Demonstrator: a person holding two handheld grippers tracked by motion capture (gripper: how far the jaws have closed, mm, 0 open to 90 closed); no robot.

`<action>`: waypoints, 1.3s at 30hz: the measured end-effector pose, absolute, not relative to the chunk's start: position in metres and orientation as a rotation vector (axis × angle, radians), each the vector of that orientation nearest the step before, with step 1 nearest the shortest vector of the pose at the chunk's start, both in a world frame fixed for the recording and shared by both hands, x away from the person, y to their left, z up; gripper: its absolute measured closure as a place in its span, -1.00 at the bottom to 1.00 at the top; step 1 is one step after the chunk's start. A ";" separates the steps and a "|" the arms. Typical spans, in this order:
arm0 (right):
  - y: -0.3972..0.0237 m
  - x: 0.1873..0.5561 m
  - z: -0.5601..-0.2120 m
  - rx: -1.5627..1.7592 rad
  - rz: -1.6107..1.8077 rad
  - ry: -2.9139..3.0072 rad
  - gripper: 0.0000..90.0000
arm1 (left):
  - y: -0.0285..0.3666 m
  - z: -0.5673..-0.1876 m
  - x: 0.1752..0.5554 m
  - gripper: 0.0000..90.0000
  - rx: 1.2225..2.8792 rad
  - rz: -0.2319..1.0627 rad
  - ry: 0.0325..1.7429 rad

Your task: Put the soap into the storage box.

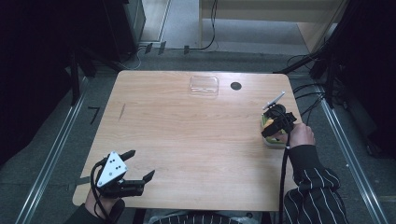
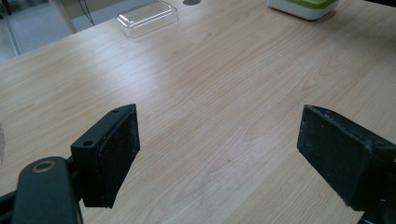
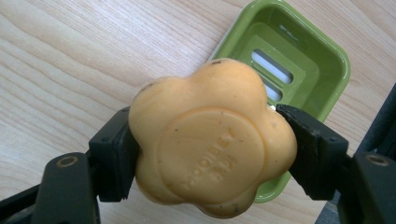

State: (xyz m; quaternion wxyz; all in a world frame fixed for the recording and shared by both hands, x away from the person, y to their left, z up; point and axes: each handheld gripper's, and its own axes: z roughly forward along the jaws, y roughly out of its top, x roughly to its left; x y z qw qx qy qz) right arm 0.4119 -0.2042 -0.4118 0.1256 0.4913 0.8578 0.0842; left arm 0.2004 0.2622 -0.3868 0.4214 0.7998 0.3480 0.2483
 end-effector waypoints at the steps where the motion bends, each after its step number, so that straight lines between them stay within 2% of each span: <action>1: -0.205 0.412 -0.412 1.431 0.246 2.495 -0.39 | 0.262 -0.387 0.200 -0.70 2.004 0.622 0.872; 39: -0.235 0.436 -0.434 1.611 0.361 2.368 -0.39 | 0.262 -0.387 0.201 -0.70 2.006 0.620 0.867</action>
